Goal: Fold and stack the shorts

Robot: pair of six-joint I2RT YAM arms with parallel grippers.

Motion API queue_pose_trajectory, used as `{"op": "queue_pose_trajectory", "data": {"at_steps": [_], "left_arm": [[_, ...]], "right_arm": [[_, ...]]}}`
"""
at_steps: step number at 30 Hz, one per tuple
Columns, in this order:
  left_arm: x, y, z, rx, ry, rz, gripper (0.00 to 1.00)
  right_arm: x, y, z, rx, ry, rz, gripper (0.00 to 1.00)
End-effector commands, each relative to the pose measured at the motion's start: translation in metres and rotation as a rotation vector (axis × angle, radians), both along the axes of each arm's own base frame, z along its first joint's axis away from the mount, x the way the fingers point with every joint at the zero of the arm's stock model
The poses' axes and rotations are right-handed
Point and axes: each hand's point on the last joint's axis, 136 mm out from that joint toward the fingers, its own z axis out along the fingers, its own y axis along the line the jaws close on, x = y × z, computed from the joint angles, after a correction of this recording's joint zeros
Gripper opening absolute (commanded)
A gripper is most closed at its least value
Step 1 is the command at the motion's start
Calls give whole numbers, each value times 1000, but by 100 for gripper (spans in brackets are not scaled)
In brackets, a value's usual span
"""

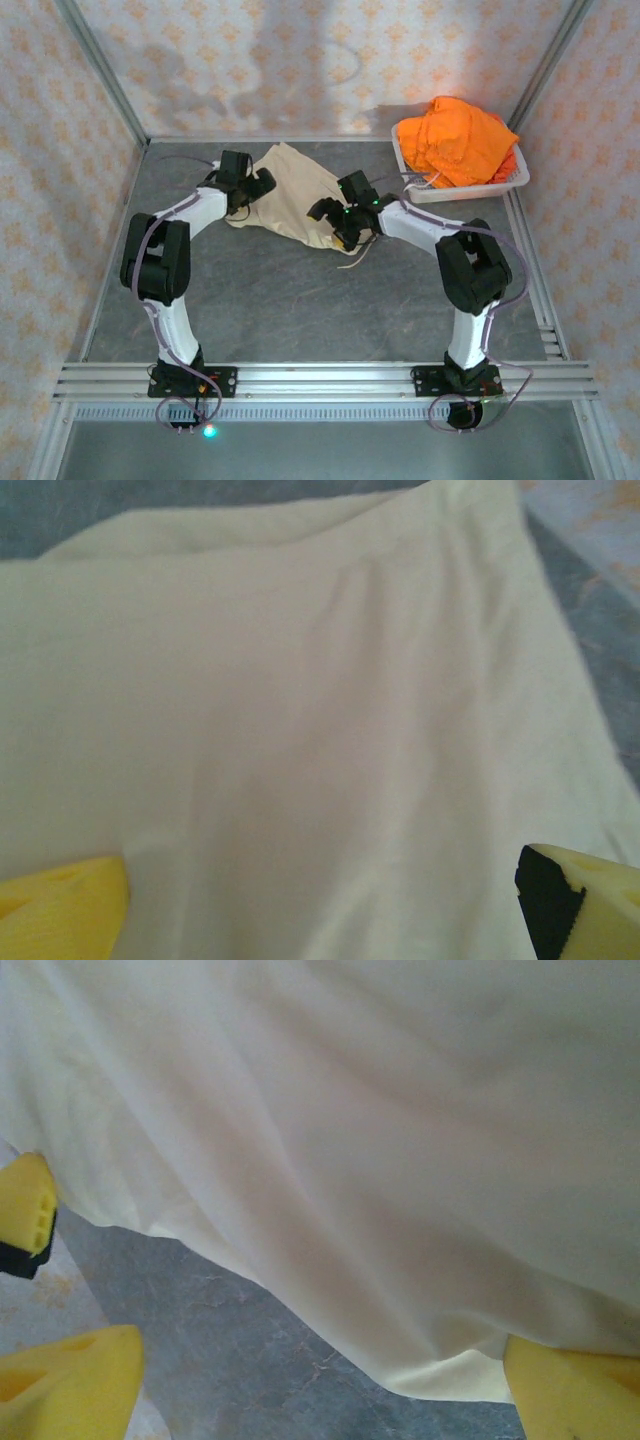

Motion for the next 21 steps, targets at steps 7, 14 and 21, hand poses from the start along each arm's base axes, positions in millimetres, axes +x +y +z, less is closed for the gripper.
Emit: {"op": "queue_pose_trajectory", "data": {"at_steps": [7,14,21], "left_arm": [[-14,7,-48,-14,9,70,100],[-83,25,-72,14,102,132,100],[-176,23,-66,33,128,158,100]], "right_arm": [[-13,-42,-48,-118,103,-19,93],[-46,-62,-60,-175,166,84,93],[-92,-77,-47,-173,184,207,93]]}}
